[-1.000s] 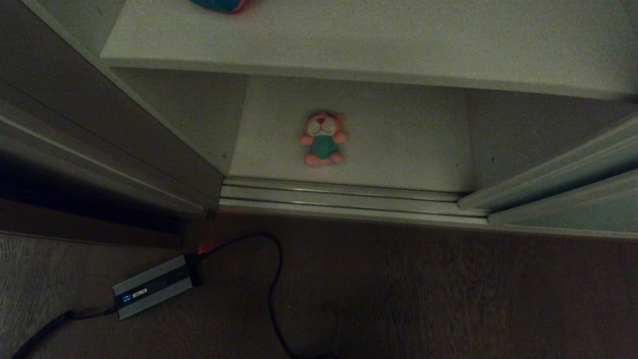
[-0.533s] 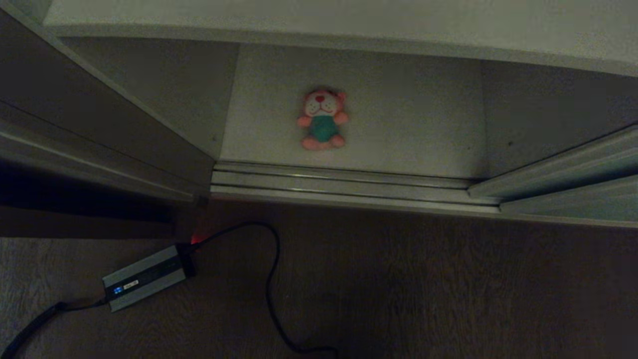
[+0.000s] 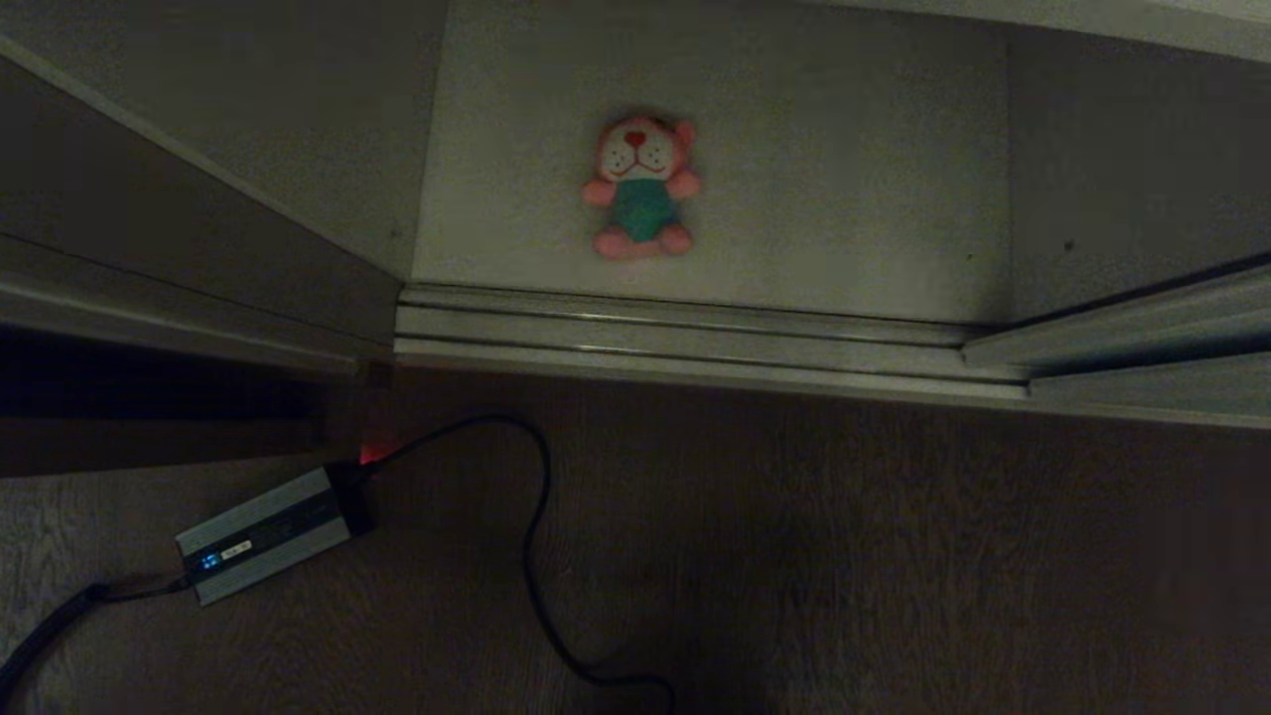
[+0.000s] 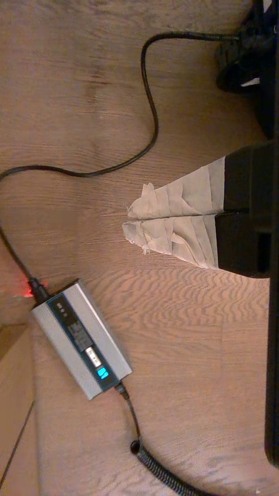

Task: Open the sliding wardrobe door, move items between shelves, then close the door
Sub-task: Place the pink doll on the higher shelf

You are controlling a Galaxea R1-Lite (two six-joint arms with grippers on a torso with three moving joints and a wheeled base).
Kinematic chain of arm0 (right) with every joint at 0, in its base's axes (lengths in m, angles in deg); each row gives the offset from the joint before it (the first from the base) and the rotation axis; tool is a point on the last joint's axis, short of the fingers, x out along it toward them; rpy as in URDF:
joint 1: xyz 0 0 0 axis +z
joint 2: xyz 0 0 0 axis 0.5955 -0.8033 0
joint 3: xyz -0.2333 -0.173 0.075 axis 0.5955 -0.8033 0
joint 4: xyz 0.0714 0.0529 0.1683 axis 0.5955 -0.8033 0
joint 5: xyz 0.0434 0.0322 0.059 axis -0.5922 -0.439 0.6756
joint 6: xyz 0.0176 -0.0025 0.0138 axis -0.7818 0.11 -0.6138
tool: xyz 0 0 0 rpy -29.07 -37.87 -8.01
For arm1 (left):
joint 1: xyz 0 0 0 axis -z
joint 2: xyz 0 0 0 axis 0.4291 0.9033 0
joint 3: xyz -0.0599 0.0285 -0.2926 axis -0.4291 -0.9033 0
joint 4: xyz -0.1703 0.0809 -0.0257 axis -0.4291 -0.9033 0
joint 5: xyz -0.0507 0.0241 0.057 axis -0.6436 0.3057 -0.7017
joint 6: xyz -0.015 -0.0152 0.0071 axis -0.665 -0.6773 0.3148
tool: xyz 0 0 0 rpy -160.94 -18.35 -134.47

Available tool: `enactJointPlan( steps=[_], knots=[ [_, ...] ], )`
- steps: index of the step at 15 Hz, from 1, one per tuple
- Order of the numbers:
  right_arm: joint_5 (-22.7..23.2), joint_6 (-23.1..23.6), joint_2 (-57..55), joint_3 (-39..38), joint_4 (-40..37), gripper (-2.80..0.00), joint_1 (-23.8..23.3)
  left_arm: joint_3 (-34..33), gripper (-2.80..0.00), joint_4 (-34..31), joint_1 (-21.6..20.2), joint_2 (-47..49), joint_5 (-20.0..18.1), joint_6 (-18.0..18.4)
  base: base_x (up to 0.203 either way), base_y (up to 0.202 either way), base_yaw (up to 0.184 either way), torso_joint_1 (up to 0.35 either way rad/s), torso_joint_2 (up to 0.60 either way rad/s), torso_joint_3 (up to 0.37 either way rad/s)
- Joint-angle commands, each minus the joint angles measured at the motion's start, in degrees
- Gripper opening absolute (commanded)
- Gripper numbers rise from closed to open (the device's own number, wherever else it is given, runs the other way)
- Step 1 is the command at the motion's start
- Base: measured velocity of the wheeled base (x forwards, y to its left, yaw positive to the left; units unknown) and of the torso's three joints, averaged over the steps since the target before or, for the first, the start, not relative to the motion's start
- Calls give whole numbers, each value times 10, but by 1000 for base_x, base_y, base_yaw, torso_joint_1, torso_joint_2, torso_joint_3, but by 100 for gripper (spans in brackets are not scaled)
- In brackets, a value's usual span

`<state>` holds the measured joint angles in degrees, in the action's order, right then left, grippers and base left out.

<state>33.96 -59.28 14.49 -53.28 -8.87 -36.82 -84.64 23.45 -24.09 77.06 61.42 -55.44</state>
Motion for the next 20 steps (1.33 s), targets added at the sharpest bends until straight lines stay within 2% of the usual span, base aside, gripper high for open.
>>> enactJointPlan(
  steps=[1, 9, 11, 13, 16, 18, 20],
  knots=[
    [0, 0, 1, -2, 0, -280, 0, 0, -280, 0, 0, 1, 0, 0, 0, 0, 0, 5, 7, -193],
    [0, 0, 1, -2, 0, -280, 0, -4, -280, 9, 0, 1, 3, 7, 0, 0, 0, 5, 3, -177],
    [0, 0, 1, -2, 0, -280, 0, 8, -280, 37, 0, 1, 4, 13, 0, 0, 0, -1, 1, -21],
    [0, 0, 1, -2, 0, -280, 0, 72, -280, 36, 0, 2, 0, 11, 0, 0, 0, 0, 0, 0],
    [0, 0, 0, -2, 0, -280, 0, 194, -280, -39, 0, 44, -29, 1, 0, 0, 0, 0, 0, 0],
    [0, 0, 1, -2, 0, -280, 0, 246, -280, -56, 1, 155, -58, -33, 0, 0, 0, 0, 0, 0],
    [0, 0, 1, -2, 0, -280, 0, 292, -280, -59, 2, 286, -122, -56, 0, 0, 0, 0, 0, 0]
  ],
)
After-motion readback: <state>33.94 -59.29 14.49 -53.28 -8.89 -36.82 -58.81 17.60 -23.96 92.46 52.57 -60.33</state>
